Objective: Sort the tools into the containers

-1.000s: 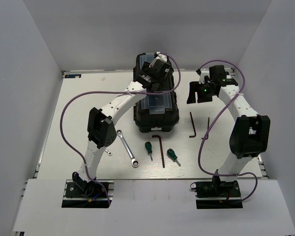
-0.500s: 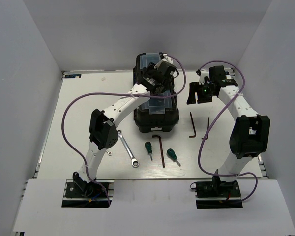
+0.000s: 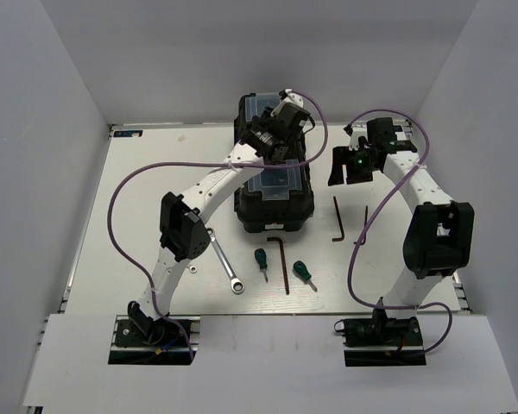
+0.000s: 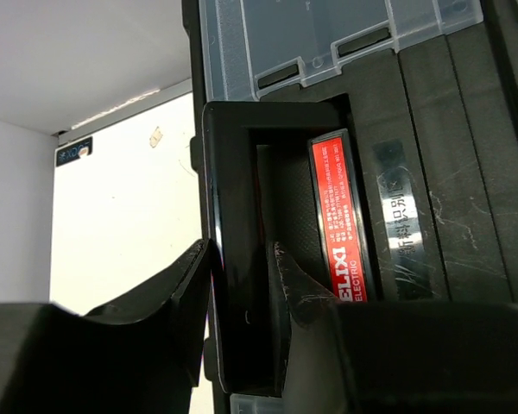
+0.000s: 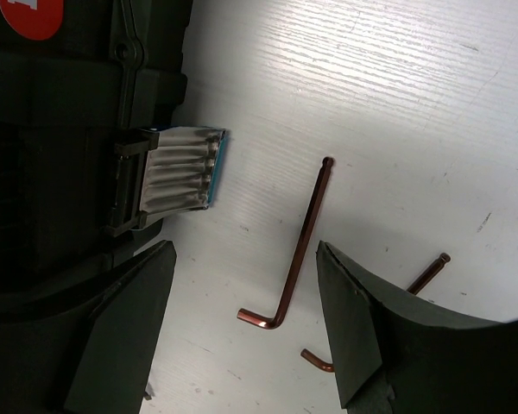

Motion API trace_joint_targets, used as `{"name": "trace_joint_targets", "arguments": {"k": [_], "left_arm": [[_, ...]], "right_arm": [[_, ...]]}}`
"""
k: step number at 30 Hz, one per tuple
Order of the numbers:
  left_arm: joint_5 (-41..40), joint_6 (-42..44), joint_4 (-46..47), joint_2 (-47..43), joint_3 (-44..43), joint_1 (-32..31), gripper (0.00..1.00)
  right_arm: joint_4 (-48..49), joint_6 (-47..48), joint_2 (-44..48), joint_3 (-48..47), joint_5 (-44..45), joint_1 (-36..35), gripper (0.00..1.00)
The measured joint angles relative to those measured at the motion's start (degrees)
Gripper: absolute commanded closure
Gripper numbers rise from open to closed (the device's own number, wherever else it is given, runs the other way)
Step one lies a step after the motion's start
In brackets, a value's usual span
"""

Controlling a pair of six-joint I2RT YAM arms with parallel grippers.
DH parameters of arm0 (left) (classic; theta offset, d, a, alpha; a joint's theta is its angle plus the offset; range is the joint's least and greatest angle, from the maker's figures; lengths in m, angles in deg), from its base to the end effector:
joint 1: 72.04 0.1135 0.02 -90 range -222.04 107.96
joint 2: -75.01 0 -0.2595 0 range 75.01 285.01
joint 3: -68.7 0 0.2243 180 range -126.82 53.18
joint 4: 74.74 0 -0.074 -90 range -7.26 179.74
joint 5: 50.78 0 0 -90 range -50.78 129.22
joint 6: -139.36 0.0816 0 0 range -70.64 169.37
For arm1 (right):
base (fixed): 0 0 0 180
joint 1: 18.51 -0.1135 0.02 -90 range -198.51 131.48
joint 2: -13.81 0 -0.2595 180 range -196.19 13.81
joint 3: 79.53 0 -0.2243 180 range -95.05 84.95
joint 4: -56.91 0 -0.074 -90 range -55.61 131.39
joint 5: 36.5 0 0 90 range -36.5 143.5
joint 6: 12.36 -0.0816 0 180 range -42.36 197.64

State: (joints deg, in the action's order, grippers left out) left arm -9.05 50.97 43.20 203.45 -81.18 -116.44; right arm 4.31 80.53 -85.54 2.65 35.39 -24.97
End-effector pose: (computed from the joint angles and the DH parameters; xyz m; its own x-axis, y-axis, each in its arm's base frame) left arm 0.3909 -0.2976 0.3152 -0.4633 0.4798 -0.7451 0.0740 0.8588 0.5070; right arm 0.3699 0.0674 0.2407 -0.7897 -0.1376 -0.5979 -0.3281 0.9182 0.2220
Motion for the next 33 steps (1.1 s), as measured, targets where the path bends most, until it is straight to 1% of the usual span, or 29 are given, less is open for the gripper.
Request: {"name": "trace_joint_targets", "arguments": {"k": [7, 11, 13, 14, 16, 17, 18, 19, 24, 30, 33], "left_arm": [[2.9, -3.2, -2.9, 0.7, -3.2, 0.5, 0.74], [4.1, -4.3, -3.4, 0.7, -3.6, 0.7, 0.75], [4.6, -4.8, -3.7, 0.7, -3.8, 0.8, 0.75], [4.9, -5.1, -3.8, 0.7, -4.0, 0.9, 0.75], [5.4, -5.5, -4.1, 0.7, -4.2, 0.9, 0.75], [5.6, -5.6, -4.1, 0.7, -4.3, 1.0, 0.75], [5.9, -5.8, -4.3, 0.7, -4.3, 1.1, 0.75], [6.1, -6.0, -4.5, 0.8, -4.5, 1.2, 0.75], [6.4, -6.2, -4.8, 1.1, -5.0, 1.2, 0.75], [7.6, -6.5, -4.7, 1.4, -5.3, 1.3, 0.76], [8.0, -6.6, -4.5, 1.5, -5.3, 1.4, 0.76]], "right_arm": [[0.0, 0.0, 0.0, 0.1, 0.0, 0.0, 0.28], [0.0, -0.1, 0.0, 0.1, -0.3, 0.0, 0.30], [-0.1, -0.3, -0.1, -0.1, -0.7, 0.0, 0.35], [-0.1, -0.6, -0.2, -0.4, -1.0, 0.0, 0.40], [-0.4, -1.1, -0.8, -1.6, -2.0, -0.1, 0.45], [-0.4, -1.4, -1.5, -2.5, -2.5, -0.1, 0.48], [-0.6, -1.5, -2.3, -3.5, -3.1, -0.3, 0.48], [-1.0, -1.7, -3.4, -4.9, -3.8, -0.4, 0.54], [-3.2, -2.1, -9.7, -11.4, -6.9, -2.0, 0.55], [-6.7, -2.3, -13.8, -14.3, -10.4, -4.7, 0.56], [-8.4, -1.8, -15.1, -15.7, -10.8, -5.3, 0.56]]}}
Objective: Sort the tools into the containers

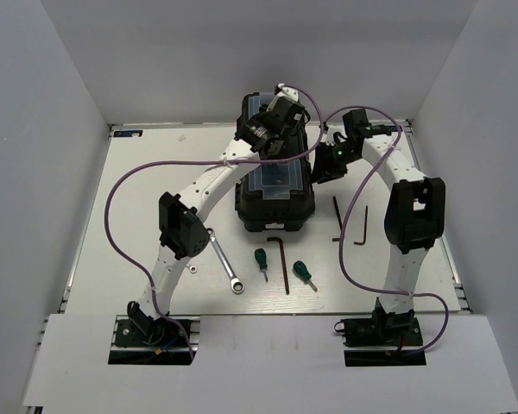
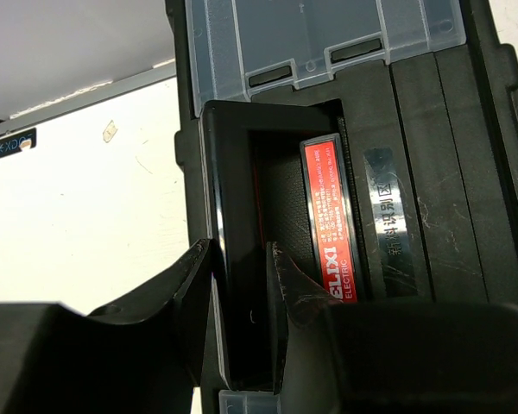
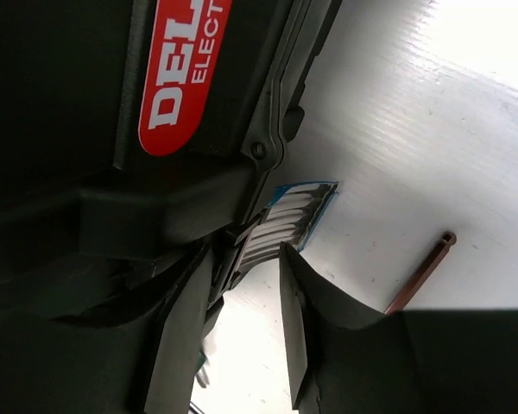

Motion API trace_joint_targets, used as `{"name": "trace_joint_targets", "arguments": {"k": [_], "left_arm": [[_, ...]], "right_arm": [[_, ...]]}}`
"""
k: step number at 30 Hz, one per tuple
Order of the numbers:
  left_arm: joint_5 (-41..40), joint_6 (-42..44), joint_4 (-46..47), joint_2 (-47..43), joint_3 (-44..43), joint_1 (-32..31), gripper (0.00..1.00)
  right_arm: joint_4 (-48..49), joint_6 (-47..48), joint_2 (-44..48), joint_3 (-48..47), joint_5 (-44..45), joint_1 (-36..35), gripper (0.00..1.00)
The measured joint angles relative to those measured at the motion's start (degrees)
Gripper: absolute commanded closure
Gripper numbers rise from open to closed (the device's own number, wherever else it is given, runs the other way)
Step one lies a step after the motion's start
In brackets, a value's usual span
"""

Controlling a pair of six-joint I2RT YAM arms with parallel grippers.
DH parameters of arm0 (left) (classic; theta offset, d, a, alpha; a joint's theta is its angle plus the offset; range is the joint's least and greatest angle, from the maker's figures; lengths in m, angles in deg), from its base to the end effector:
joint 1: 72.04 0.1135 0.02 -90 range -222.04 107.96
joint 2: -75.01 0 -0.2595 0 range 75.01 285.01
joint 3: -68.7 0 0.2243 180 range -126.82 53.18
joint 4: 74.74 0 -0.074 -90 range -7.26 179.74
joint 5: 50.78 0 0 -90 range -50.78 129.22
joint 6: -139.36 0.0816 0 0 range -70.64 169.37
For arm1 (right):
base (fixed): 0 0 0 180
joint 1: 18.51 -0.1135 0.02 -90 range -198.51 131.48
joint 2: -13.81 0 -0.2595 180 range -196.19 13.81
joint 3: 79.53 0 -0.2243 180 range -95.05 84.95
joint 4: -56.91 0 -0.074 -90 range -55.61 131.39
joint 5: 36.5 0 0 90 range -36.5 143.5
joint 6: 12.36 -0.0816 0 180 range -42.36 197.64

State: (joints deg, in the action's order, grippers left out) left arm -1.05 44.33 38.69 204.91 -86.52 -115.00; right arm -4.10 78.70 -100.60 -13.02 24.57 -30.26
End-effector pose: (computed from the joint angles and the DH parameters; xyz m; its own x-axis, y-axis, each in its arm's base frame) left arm 0.3958 -0.2965 0.3187 -0.4951 0.3696 -0.7863 0.1214 0.9256 0.3586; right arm 0.4031 0.1242 0.2179 -0.8563 -0.1947 -0.4784 -0.4170 0.8071 0.4181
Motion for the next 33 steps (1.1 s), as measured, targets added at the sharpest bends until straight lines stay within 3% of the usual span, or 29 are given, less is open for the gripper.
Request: {"name": "trace_joint_targets", "arguments": {"k": [16, 24, 28, 33], "left_arm": [[1.6, 0.1, 1.8, 0.0, -1.9, 0.0, 0.76], [14.5, -2.5, 6.5, 1.0, -2.6, -3.5, 0.76], [16.3, -2.8, 5.6, 1.7, -2.4, -4.3, 0.76], [18.2, -2.9, 6.7, 1.7, -2.4, -3.8, 0.73]], "right_arm": [[-7.2, 3.1, -3.2, -8.5, -4.3, -0.6, 0.59], [-9.9, 3.9, -6.7, -10.6, -11.8, -4.1, 0.59], [-12.2, 3.5, -8.0, -10.8, -14.0, -5.3, 0.60], [-10.2, 2.3, -7.1, -9.6, -11.8, -5.2, 0.49]]}}
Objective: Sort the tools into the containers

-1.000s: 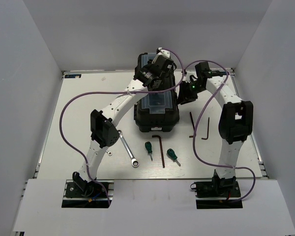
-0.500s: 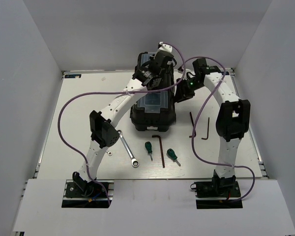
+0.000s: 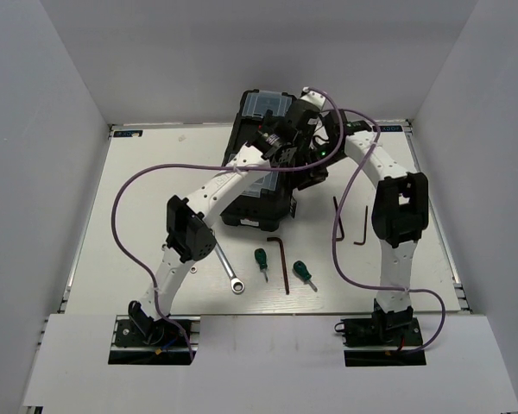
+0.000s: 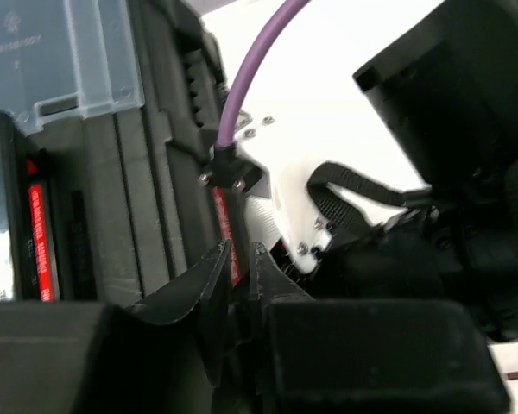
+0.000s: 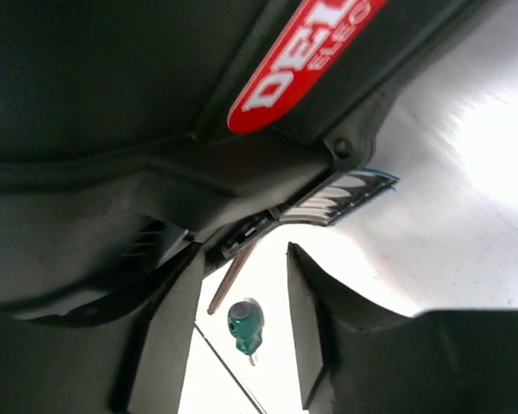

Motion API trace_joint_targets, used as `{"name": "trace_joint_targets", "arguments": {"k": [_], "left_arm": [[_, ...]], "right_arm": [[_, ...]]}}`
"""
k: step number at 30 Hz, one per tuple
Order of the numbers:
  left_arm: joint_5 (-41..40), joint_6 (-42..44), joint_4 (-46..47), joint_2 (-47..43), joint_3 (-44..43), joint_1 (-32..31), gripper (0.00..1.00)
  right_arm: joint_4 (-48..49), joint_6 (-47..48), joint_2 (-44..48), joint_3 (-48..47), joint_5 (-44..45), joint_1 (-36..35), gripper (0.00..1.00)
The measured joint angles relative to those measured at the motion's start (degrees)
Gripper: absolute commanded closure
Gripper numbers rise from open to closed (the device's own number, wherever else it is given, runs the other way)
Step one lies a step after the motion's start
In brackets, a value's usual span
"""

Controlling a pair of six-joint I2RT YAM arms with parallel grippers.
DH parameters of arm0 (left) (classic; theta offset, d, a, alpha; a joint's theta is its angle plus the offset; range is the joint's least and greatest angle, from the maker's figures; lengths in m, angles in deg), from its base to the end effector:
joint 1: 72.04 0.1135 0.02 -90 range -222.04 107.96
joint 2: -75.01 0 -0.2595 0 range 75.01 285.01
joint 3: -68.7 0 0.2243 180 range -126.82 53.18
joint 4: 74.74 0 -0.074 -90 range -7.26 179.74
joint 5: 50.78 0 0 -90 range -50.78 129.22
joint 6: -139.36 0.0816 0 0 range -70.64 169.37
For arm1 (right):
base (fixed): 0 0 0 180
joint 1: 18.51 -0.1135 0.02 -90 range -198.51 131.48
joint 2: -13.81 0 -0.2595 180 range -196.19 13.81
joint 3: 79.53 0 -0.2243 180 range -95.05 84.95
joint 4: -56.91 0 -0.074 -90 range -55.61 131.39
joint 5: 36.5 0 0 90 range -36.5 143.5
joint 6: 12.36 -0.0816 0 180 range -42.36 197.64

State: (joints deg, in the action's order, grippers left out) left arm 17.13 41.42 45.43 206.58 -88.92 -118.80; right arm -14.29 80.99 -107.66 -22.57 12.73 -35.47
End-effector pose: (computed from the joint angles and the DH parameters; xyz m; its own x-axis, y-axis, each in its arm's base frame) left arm 0.3773 -0.3564 0.3230 -0.4409 0.2820 -0.8521 0.4039 0.9102 0.0923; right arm 0.3928 0.1755 0.2137 -0.8695 -0.3115 -0.3833 -0.4900 0.6410 0.5908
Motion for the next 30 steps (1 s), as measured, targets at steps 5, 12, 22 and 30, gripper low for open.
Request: {"name": "trace_joint_targets", "arguments": {"k": [5, 12, 22, 30], "left_arm": [[-1.1, 0.7, 2.2, -1.4, 0.4, -0.3, 0.56], [-9.8, 1.2, 3.5, -9.1, 4.7, 0.5, 0.28], [-14.5, 1.0, 1.9, -10.6, 5.6, 6.0, 0.18], [-7.6, -0.1, -0.3, -8.9, 5.6, 7.3, 0.18]], "right_arm": [[3.5, -0.3, 3.9, 4.8, 3.6, 0.0, 0.37], [7.8, -1.7, 10.4, 13.2, 8.4, 0.9, 0.19], [9.2, -1.7, 11.5, 17.3, 9.6, 3.8, 0.19], [9.2, -1.4, 11.5, 17.3, 9.6, 4.9, 0.19]]}}
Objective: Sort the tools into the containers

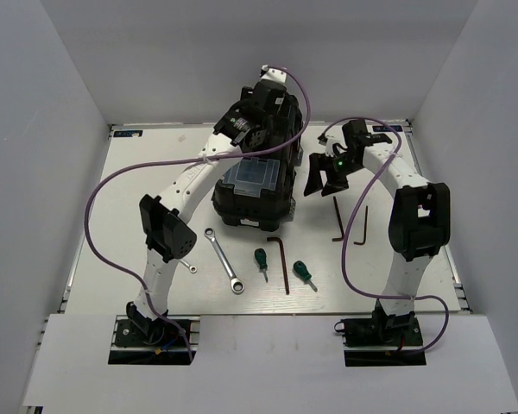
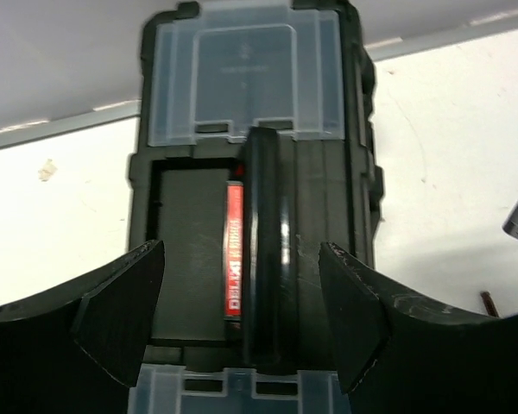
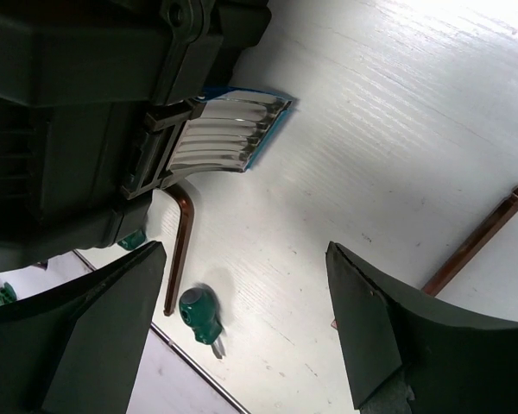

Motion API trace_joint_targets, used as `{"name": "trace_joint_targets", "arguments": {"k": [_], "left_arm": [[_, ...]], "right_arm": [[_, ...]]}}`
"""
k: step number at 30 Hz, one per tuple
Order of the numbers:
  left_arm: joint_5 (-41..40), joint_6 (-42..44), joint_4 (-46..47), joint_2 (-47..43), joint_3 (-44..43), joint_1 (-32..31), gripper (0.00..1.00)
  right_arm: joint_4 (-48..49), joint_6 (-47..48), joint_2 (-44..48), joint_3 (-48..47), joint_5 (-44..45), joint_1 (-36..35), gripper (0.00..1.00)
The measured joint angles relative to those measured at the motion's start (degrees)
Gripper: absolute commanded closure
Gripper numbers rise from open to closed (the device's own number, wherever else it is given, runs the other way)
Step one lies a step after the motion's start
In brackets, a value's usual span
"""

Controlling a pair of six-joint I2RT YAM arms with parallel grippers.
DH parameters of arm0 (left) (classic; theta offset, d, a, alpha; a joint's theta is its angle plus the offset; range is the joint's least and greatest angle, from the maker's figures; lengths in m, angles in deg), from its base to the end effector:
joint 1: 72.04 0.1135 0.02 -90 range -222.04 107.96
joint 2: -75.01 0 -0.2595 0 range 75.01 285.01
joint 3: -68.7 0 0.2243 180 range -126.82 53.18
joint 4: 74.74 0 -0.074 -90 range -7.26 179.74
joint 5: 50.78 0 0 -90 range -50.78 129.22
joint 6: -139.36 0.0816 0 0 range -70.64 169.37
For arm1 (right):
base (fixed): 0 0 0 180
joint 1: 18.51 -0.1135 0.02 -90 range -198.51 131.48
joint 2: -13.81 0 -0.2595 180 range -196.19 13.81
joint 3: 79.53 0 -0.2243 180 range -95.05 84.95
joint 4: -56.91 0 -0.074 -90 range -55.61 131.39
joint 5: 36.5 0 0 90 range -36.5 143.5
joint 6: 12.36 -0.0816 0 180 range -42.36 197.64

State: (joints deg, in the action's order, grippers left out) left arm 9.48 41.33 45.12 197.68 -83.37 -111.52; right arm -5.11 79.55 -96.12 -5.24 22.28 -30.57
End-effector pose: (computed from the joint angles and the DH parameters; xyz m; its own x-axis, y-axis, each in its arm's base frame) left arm 0.3962 -0.2739 0.3680 -0.4218 0.1903 -0.8865 0.1657 0.9774 0.1310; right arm 0.3726 0.1229 0.2094 -0.8818 -0.2175 -0.4185 -0.4125 0.7859 0.4607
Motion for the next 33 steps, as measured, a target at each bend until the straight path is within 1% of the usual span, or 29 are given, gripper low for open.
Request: {"name": "trace_joint_targets", "arguments": {"k": [4, 9, 12, 13, 14, 17, 18, 19, 20, 23, 24, 25, 27, 28, 29, 31, 33], "left_arm": [[3.1, -0.7, -0.8, 1.1, -0.4, 0.0, 0.18], [4.2, -1.4, -2.6, 2.9, -0.4, 0.4, 0.18], [3.7, -1.7, -3.9, 4.2, -0.4, 0.6, 0.25], [3.5, -1.9, -4.3, 4.5, -0.4, 0.7, 0.30], [3.3, -2.2, -4.7, 4.9, -0.4, 0.8, 0.43], [3.2, -2.4, -4.8, 5.7, -0.3, 1.1, 0.69], [3.2, -2.7, -4.7, 5.8, -0.3, 1.2, 0.87], [2.9, -1.9, -5.0, 5.9, -0.3, 1.4, 0.94], [3.0, -2.1, -5.2, 5.9, -0.7, 1.5, 1.00], [3.7, -3.1, -5.5, 6.0, -1.3, 1.7, 1.00], [4.0, -3.5, -5.6, 6.0, -1.5, 1.9, 1.00], [4.4, -4.1, -5.8, 5.9, -1.5, 2.2, 1.00], [5.9, -6.0, -6.1, 5.6, -1.5, 2.9, 1.00], [7.2, -7.1, -6.4, 5.2, -1.4, 3.5, 1.00], [9.0, -8.6, -6.4, 4.6, -0.9, 4.3, 1.00], [12.7, -11.6, -5.7, 2.9, 1.5, 6.0, 1.00], [17.4, -15.2, -3.3, -0.3, 6.2, 8.3, 1.00]], "right_arm": [[0.0, 0.0, 0.0, 0.0, 0.0, 0.4, 0.19], [-0.1, 0.0, 0.0, 0.0, 0.0, 0.6, 0.19], [-0.3, 0.0, 0.0, 0.0, -0.2, 0.7, 0.19], [-0.3, 0.0, 0.0, 0.0, -0.2, 0.7, 0.19], [-0.3, 0.0, 0.0, 0.0, -0.3, 0.8, 0.20], [-0.5, 0.0, 0.0, 0.0, -0.3, 0.8, 0.22], [-0.5, 0.1, 0.0, 0.0, -0.3, 0.8, 0.23], [-0.5, 0.2, 0.0, 0.0, -0.3, 0.8, 0.23], [-0.5, 0.2, 0.0, 0.0, -0.3, 0.8, 0.28], [-0.5, 0.7, 0.0, 0.0, -0.2, 0.9, 0.40], [-0.4, 0.8, 0.0, 0.0, -0.2, 1.0, 0.50], [-0.4, 1.0, 0.0, 0.0, -0.2, 1.1, 0.54], [-0.2, 0.7, -0.1, -0.1, -0.2, 1.3, 0.53], [0.1, 0.4, -0.1, -0.3, -0.3, 1.5, 0.49], [0.4, 0.1, -0.2, -0.5, -0.3, 1.7, 0.36], [1.4, -0.6, -0.8, -1.3, -0.5, 2.1, 0.27], [2.3, -1.4, -2.2, -3.2, -1.2, 2.5, 0.21]]}}
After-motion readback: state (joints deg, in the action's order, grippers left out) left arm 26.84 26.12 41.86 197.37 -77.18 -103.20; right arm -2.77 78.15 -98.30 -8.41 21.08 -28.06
